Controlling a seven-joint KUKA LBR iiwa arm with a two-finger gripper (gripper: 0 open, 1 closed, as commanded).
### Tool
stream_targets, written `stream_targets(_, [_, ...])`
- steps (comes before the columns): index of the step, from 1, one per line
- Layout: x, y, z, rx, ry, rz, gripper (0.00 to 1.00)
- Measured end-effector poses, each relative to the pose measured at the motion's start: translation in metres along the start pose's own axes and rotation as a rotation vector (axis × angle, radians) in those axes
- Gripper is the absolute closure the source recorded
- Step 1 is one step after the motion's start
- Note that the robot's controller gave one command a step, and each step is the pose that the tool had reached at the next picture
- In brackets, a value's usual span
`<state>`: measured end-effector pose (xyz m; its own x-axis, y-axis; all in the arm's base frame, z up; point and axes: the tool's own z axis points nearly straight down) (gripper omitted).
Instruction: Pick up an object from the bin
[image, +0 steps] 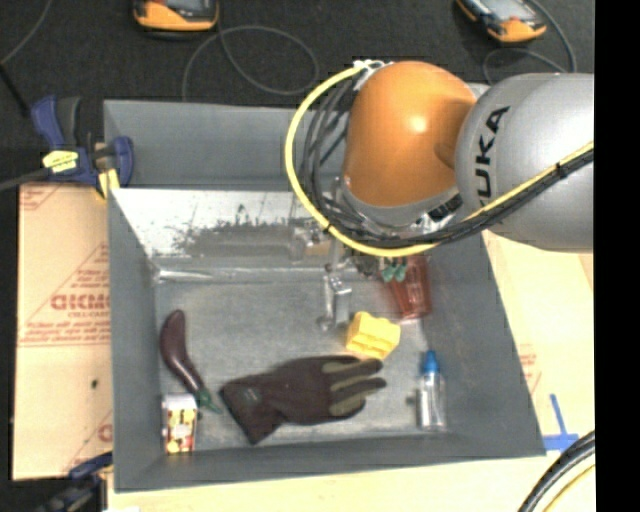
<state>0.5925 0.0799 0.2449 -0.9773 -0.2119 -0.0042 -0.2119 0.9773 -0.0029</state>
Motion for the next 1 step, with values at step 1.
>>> stream_targets(1, [0.0194,-0.0089,0.0191,-0.004,-0.004,0.096,0.0])
